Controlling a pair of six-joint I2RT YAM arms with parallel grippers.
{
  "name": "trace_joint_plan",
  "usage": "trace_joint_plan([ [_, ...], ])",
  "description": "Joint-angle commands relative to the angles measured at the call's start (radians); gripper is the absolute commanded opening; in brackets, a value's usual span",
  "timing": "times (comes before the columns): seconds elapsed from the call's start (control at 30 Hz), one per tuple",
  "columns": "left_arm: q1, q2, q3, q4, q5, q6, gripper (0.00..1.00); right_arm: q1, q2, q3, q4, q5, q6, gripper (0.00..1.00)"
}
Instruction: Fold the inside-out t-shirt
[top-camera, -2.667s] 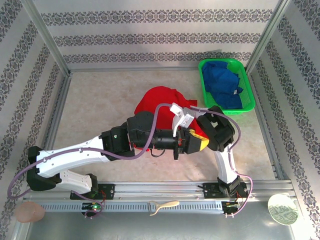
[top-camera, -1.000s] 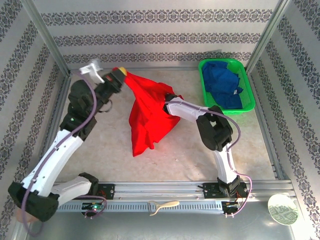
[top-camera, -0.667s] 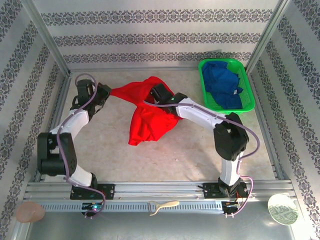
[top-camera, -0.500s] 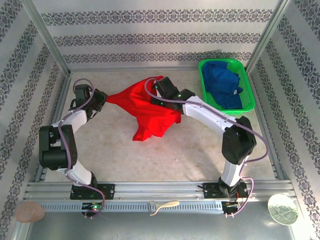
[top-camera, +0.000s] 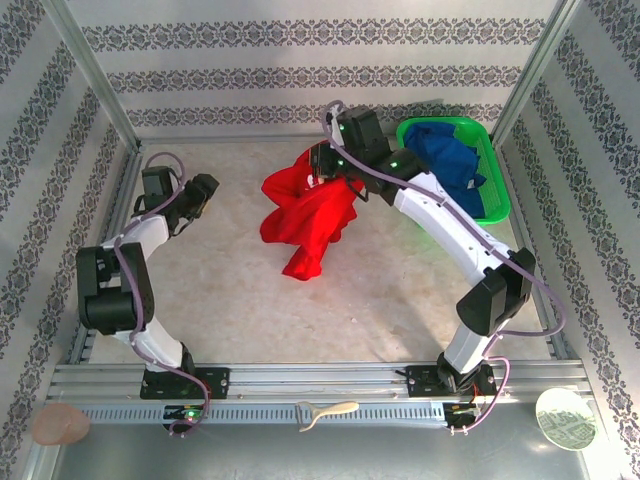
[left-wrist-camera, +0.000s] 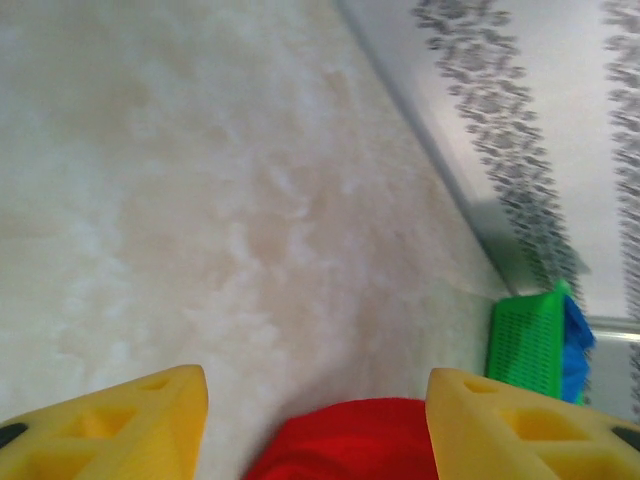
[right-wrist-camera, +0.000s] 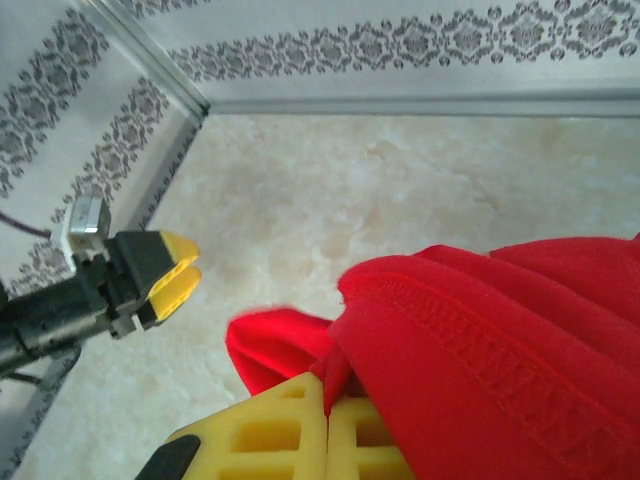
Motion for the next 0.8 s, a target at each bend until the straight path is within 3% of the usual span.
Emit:
trace_joint_plan([
  [0.0,0.003,-0.116,-0.049,0.089,0.072,0.011,0.63,-0.007,0.045,0.087,0.05,-0.017,0.042,0.0],
  [0.13,-0.08,-0.262,-0.117,0.196,0.07,-0.041,0.64,-0.007,0.082,0.117,0.081,-0.032,0.081,0.0],
  [0.33,-0.409,-0.397,-0.091,0.143,-0.139,0.083,0.69,-0.019,0.055,0.005,0.324,-0.104,0.251,0.0],
  [0.43,-0.561,-0.321,-0.046,0.136,-0.262,0.143,0.69,-0.019,0.054,-0.004,0.388,-0.125,0.323,0.0],
  [0.53,-0.646,-0.17,-0.002,0.176,-0.305,0.133,0.69,-0.02,0.039,-0.025,0.491,-0.139,0.41,0.0],
  [0.67,-0.733,0.003,0.035,0.142,-0.352,0.137,0.66,-0.041,0.01,-0.049,0.615,-0.148,0.525,0.0],
  [0.77,-0.76,0.058,-0.028,0.13,-0.387,0.145,0.66,-0.073,-0.003,-0.051,0.697,-0.171,0.614,0.0],
])
